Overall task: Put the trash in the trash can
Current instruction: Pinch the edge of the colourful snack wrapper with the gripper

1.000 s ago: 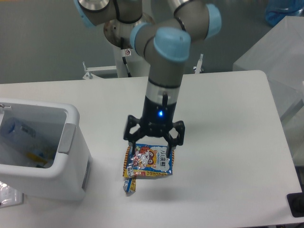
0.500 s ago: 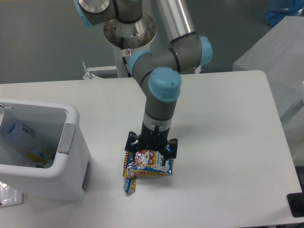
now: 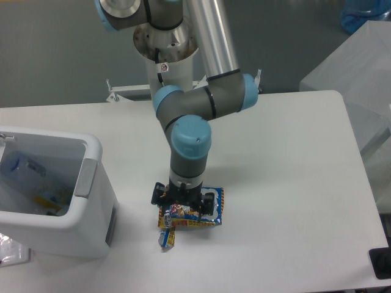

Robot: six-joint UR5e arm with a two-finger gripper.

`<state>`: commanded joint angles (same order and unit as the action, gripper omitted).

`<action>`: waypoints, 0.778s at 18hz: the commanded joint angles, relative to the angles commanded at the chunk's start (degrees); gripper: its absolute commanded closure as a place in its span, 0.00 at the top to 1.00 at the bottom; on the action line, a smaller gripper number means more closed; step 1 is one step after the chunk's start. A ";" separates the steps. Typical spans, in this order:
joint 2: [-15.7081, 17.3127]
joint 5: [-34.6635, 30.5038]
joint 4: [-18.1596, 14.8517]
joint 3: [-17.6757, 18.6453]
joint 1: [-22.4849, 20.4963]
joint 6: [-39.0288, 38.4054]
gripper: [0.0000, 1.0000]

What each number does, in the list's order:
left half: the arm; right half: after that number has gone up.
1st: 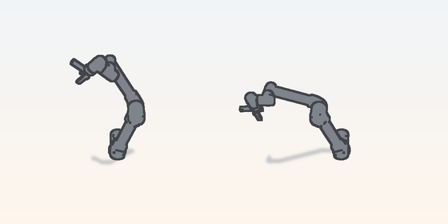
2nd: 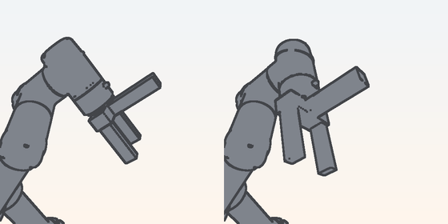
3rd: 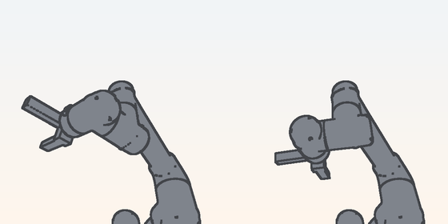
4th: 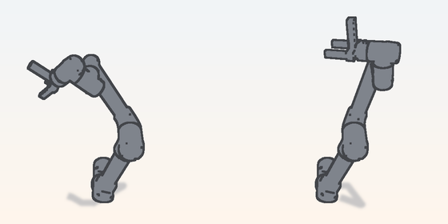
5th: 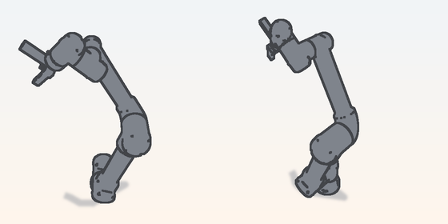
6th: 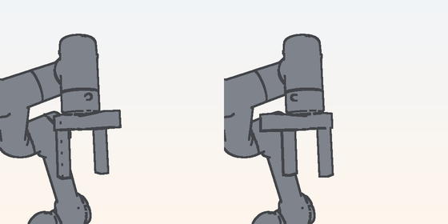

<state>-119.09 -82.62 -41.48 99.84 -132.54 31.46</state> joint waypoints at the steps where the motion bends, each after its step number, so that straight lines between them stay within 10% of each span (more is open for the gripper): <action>1: -0.09 0.00 0.00 0.09 0.18 0.09 1.00; 14: -1.40 -0.09 0.00 0.62 1.94 0.27 1.00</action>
<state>-120.49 -82.70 -41.48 100.46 -130.61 31.73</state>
